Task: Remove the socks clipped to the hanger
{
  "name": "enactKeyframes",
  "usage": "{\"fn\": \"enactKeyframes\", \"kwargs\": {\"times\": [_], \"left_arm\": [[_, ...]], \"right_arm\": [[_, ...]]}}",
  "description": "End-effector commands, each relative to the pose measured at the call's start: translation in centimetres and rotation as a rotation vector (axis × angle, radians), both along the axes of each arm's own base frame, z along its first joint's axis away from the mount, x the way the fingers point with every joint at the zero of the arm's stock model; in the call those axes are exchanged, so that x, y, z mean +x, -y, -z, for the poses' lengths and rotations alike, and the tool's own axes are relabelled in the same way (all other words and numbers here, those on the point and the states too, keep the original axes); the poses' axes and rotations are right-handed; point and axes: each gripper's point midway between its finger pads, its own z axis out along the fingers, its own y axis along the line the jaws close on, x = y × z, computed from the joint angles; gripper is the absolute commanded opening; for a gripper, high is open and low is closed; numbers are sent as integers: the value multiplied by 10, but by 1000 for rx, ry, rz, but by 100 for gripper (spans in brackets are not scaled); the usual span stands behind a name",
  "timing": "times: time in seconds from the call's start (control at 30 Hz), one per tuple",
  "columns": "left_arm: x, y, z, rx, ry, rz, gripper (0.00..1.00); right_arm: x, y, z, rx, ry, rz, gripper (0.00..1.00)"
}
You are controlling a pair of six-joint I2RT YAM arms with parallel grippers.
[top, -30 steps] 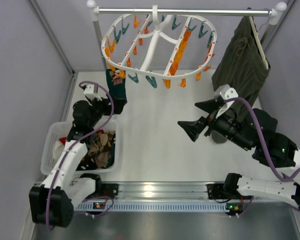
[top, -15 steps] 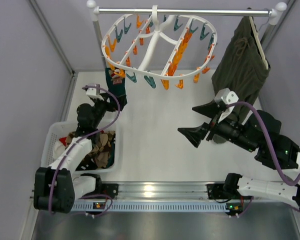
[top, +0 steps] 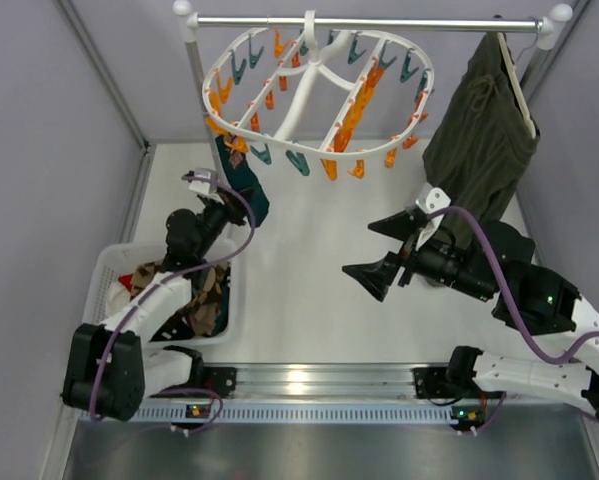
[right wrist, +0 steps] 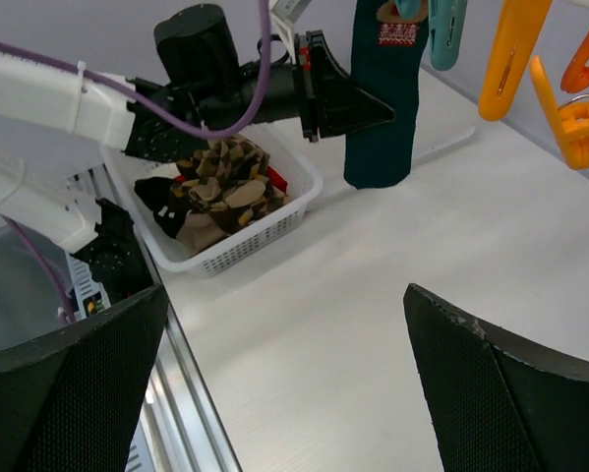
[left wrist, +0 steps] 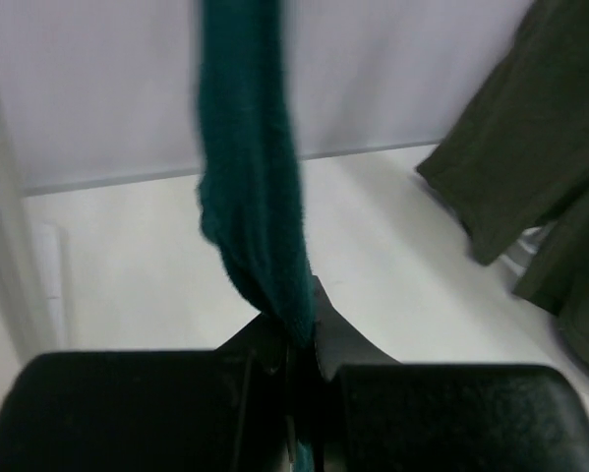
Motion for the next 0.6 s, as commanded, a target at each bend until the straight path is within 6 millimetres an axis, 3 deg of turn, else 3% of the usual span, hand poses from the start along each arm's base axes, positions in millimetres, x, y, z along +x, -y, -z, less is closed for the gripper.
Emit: {"fn": "enactKeyframes", "kwargs": {"times": [0.0, 0.03, 0.1, 0.13, 0.17, 0.2, 0.23, 0.27, 0.3, 0.43, 0.47, 0.57], "left_arm": [[-29, 19, -43, -26, 172, -27, 0], [-30, 15, -43, -43, 170, -90, 0], [-52, 42, -50, -51, 195, -63, 0], [-53, 38, -46, -61, 177, -128, 0], [-60, 44, -47, -61, 181, -134, 0], [-74, 63, -45, -48, 182, -102, 0], [-76, 59, -43, -52, 166, -168, 0], [-80, 67, -40, -35, 159, -172, 0], [-93, 83, -39, -15, 157, -153, 0], [-112, 122, -35, 89, 157, -145, 0], [-123, 144, -35, 114, 159, -109, 0], [-132, 171, -26, 211, 170, -96, 0]], "right_arm": [[-8, 0, -37, 158, 33, -30, 99], [-8, 1, -41, 184, 31, -23, 100], [-7, 4, -53, 252, 15, -2, 99], [-7, 6, -61, 286, -8, 10, 99], [-3, 9, -63, 289, -22, 37, 99], [-1, 5, -62, 282, -40, 41, 100], [-3, 6, -72, 298, -47, 36, 99], [-2, 4, -70, 281, -62, 38, 99], [1, -3, -67, 256, -79, 41, 99], [4, -11, -82, 262, -83, 36, 100], [2, -12, -87, 269, -83, 21, 100], [2, -17, -99, 263, -89, 12, 99]]}}
